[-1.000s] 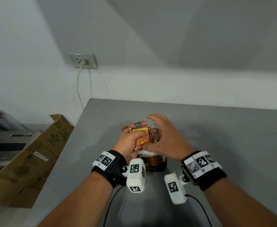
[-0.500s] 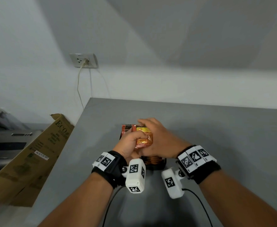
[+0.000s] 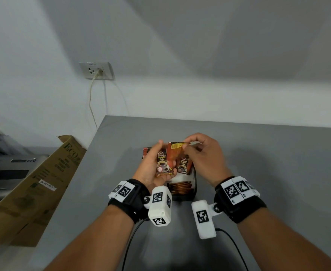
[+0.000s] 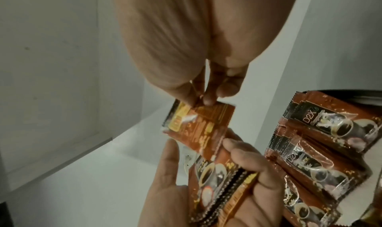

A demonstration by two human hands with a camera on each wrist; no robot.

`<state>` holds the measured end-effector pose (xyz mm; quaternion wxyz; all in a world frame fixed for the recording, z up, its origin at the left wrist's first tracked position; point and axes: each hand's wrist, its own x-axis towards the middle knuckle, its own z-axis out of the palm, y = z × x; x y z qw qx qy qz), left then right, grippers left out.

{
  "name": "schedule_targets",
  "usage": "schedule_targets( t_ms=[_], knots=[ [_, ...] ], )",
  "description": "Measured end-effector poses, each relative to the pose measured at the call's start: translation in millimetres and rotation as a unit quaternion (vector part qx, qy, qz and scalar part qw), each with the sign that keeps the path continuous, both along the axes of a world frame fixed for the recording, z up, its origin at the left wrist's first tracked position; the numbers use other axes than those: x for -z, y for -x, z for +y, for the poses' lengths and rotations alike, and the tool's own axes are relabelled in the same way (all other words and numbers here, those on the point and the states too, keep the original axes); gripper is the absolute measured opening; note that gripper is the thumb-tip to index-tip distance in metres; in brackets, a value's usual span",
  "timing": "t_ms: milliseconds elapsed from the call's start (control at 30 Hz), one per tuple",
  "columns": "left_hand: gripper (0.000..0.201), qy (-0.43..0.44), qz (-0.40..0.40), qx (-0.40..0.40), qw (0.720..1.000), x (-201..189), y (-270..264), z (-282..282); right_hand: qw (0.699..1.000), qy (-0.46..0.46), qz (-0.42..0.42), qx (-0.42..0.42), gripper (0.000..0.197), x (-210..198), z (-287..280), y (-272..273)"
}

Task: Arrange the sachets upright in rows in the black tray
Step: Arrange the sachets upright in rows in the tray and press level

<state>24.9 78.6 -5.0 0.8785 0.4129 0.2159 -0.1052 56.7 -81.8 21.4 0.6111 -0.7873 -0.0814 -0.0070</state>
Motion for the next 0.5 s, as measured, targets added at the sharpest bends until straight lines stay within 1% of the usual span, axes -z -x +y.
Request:
schedule_targets(
  t_ms=[33, 100, 133, 200, 267, 300, 367, 400, 467, 500],
  knots=[
    [0.043, 0.009, 0.002, -0.01, 1.0, 0.0, -1.0, 1.0, 1.0, -0.004, -0.002, -0.005, 0.025, 1.5, -1.5, 1.8],
    [0.016, 0.007, -0.003, -0.012, 1.0, -0.7, -1.2, 2.1, 0.999, 0.031, -0.015, -0.036, 0.031, 4.5, -2.6, 8.6],
    [0.014, -0.011, -0.009, -0.015, 1.0, -2.1, -0.5, 2.7, 0.997, 0.045, -0.013, -0.058, 0.031, 7.1, -2.4, 13.1],
    [0.035, -0.055, -0.032, -0.017, 0.998, -3.5, 0.5, 5.1, 0.996, 0.027, 0.013, -0.087, 0.022, 12.5, -1.4, 18.9],
    [0.047, -0.081, -0.051, -0.001, 0.995, -4.8, 0.3, 4.9, 0.995, -0.024, 0.048, -0.081, 0.011, 11.9, 0.1, 21.1],
    [0.049, -0.089, -0.057, 0.009, 0.994, -4.7, 0.5, 4.3, 0.995, -0.034, 0.063, -0.076, 0.016, 11.2, 1.1, 20.3],
    [0.045, -0.093, -0.058, 0.014, 0.994, -5.8, 2.0, 2.8, 0.993, -0.02, 0.085, -0.083, 0.034, 10.2, 2.6, 17.9],
    [0.041, -0.081, -0.051, 0.01, 0.995, -5.2, 2.6, 3.0, 0.991, -0.017, 0.095, -0.089, 0.036, 9.4, 3.1, 17.3],
    [0.035, -0.045, -0.022, -0.005, 0.999, -1.8, 3.5, 4.0, 0.991, -0.03, 0.103, -0.075, 0.023, 10.9, 3.2, 15.0],
    [0.036, -0.037, -0.008, -0.013, 0.999, -1.2, 3.6, 4.5, 0.99, -0.057, 0.112, -0.056, 0.016, 10.7, 2.7, 13.9]
  ],
)
